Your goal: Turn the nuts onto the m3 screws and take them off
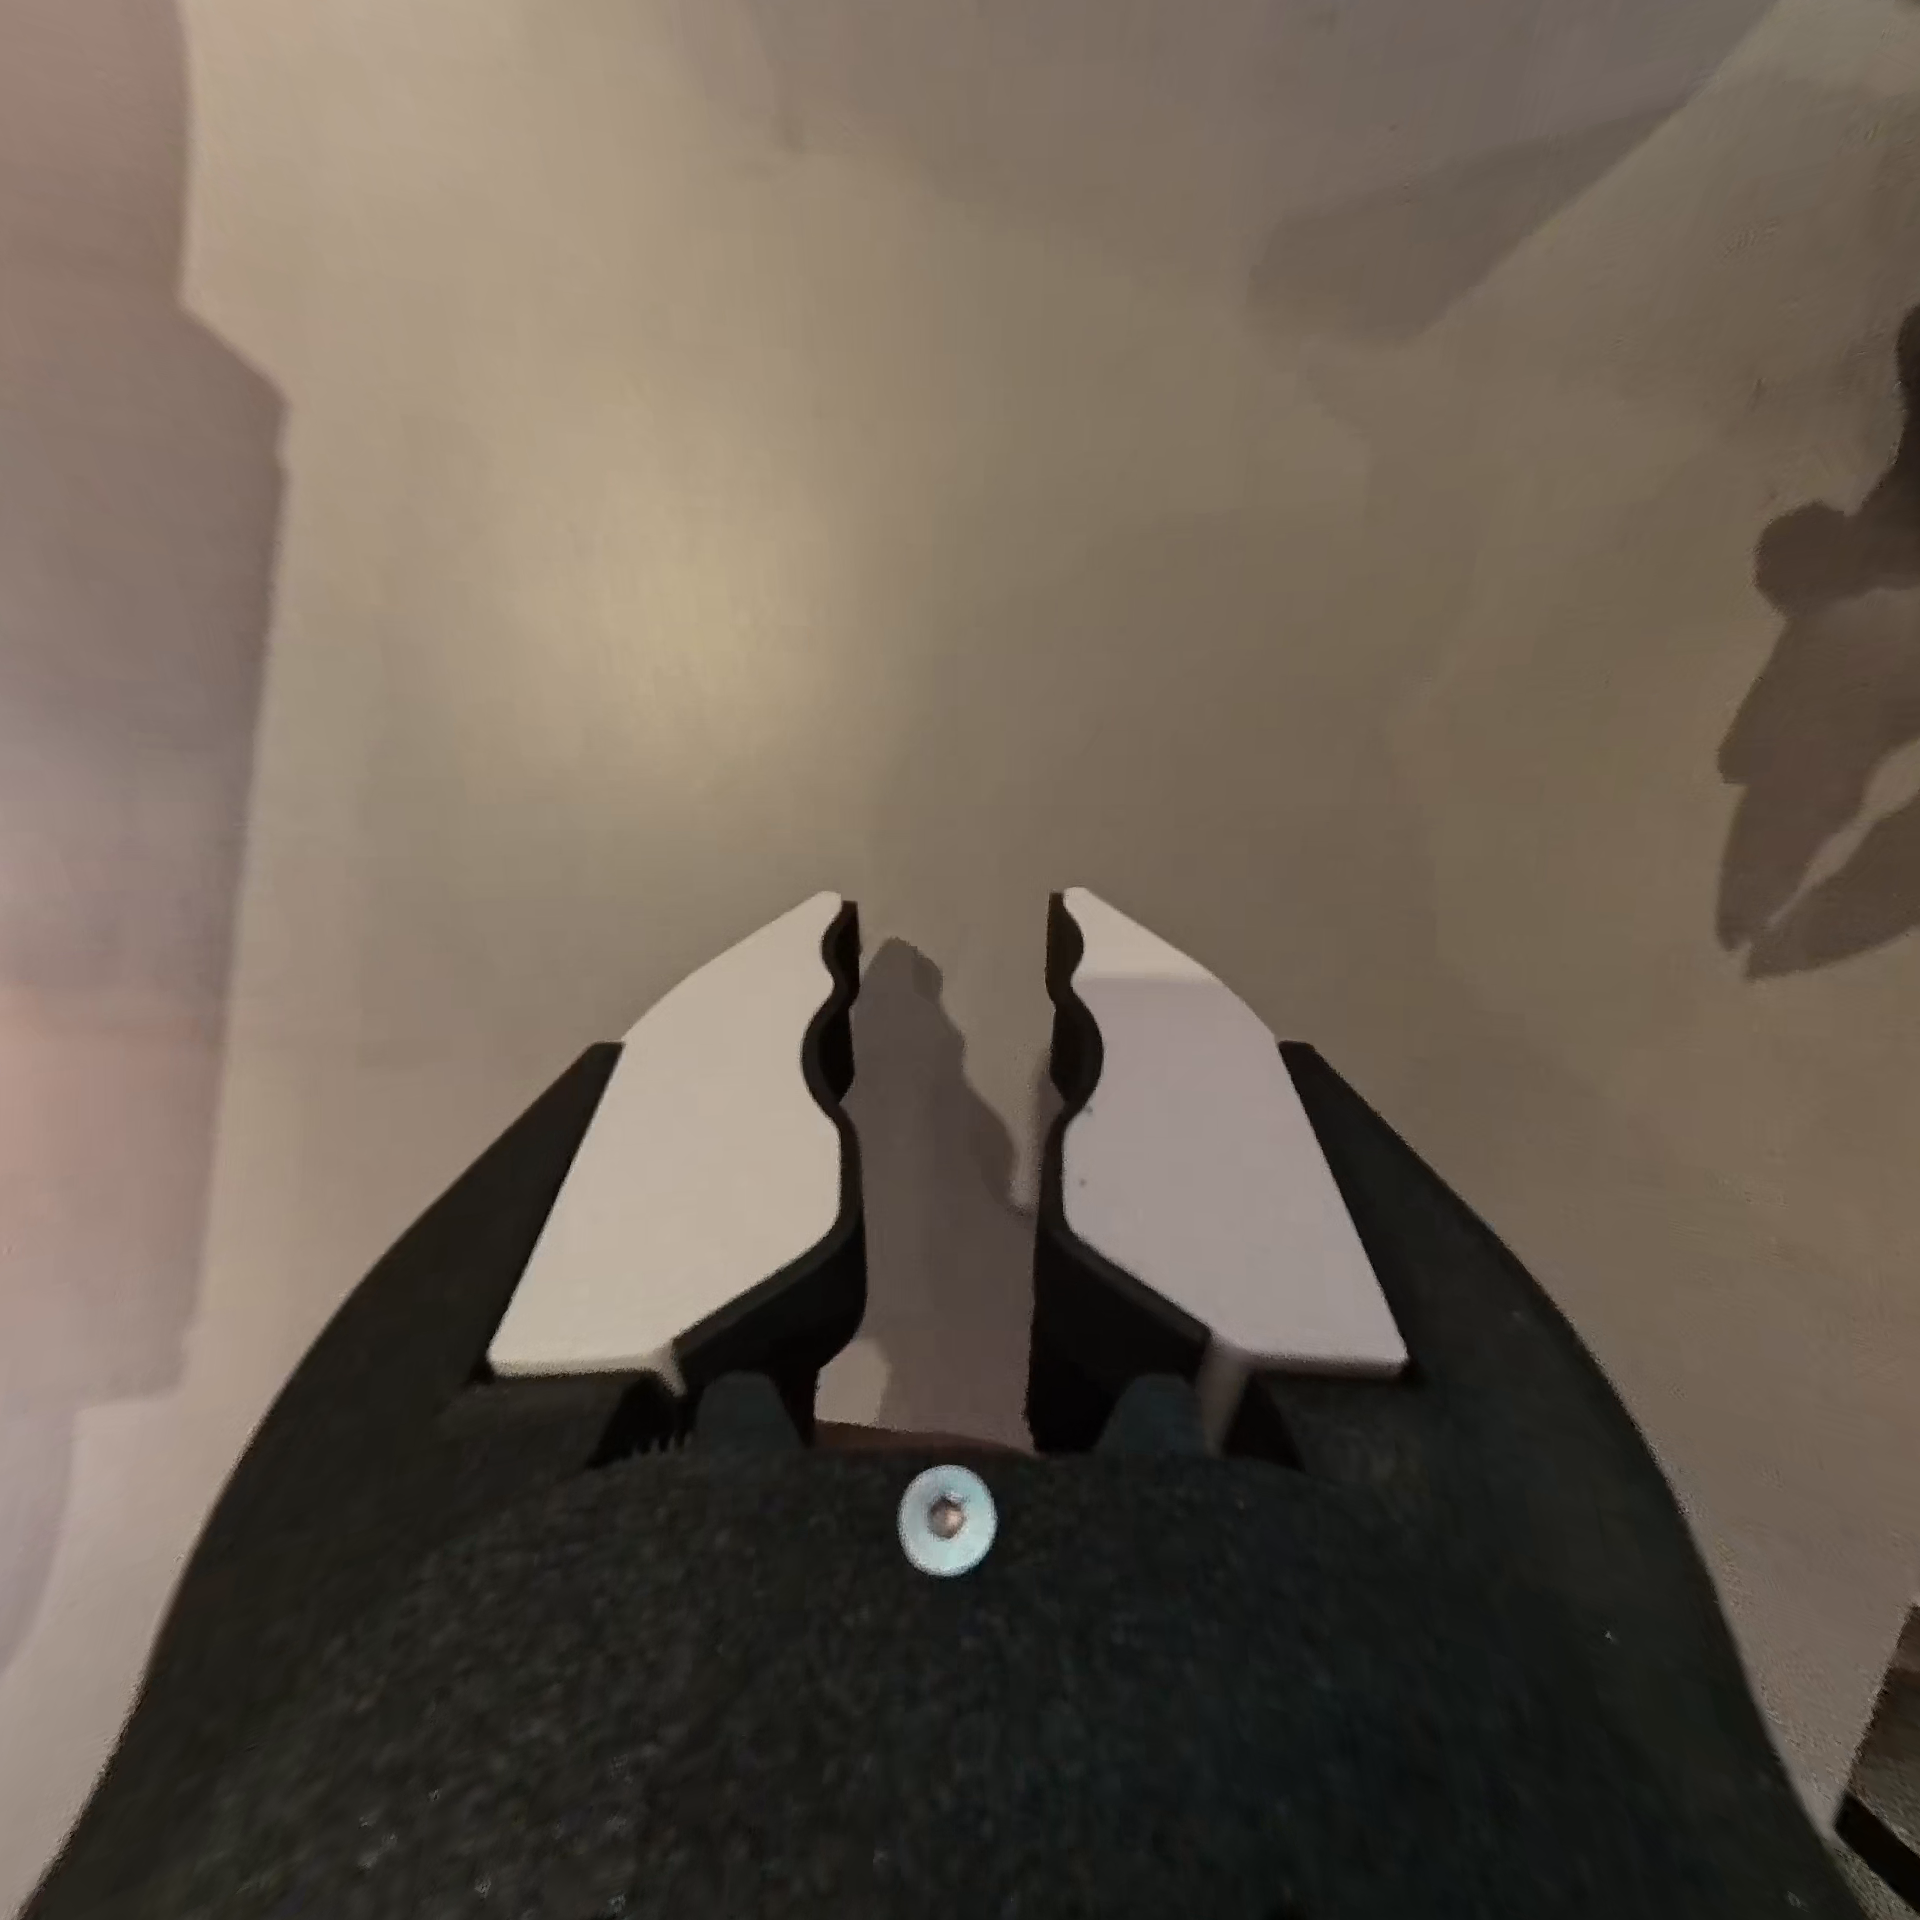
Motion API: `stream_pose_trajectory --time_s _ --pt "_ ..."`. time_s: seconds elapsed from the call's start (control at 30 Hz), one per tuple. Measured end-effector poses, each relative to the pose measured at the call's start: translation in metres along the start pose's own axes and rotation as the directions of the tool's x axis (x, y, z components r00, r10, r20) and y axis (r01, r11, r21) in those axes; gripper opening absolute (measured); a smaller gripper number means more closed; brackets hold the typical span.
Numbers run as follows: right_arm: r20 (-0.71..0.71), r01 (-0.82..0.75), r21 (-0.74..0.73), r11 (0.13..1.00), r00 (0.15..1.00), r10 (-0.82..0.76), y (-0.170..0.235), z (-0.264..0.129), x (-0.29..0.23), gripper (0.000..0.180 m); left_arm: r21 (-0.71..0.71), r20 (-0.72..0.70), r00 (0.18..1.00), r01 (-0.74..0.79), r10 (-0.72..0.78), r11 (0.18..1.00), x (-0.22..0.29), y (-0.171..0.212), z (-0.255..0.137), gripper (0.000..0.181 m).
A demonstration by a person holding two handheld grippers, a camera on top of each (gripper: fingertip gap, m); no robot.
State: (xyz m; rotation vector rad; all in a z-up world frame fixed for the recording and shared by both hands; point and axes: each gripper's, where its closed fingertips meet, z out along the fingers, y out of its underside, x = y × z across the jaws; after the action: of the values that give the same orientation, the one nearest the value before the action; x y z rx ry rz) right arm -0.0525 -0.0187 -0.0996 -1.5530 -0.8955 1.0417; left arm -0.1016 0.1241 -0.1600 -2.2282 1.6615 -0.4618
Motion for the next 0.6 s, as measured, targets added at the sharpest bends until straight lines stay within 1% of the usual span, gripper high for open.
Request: stream_pose_trajectory --time_s 0.03,0.17,0.3,0.47,0.53,0.6 --pt "0.0 0.0 0.0 1.0 1.0 0.0 0.0 0.0 0.0 0.005 -0.003 -0.001 1.0 -0.002 0.002 1.0 0.0 -0.001 0.001 0.034" --pt "-0.001 -0.007 0.004 1.0 1.0 0.007 -0.001 -0.001 0.001 0.004 -0.007 -0.017 1.0 0.003 -0.004 1.0 -0.001 -0.005 0.009 0.045" --pt "-0.006 0.002 -0.004 1.0 1.0 -0.002 0.0 -0.001 0.001 0.005 -0.065 -0.016 0.998 -0.061 0.06 0.996 -0.001 0.003 0.017 0.049" --pt "-0.002 -0.007 -0.002 1.0 1.0 0.007 0.0 -0.001 0.001 0.004 -0.131 0.008 0.991 -0.129 0.131 0.983 -0.005 0.011 0.025 0.041" --pt "-0.003 -0.005 -0.002 1.0 1.0 0.005 0.0 -0.001 0.001 0.004 -0.166 0.035 0.987 -0.148 0.156 0.975 -0.012 0.017 0.024 0.042" --pt "-0.003 -0.003 -0.004 1.0 1.0 0.003 0.0 0.0 0.001 0.005 -0.183 0.03 0.988 -0.143 0.151 0.973 -0.015 0.022 0.024 0.039"
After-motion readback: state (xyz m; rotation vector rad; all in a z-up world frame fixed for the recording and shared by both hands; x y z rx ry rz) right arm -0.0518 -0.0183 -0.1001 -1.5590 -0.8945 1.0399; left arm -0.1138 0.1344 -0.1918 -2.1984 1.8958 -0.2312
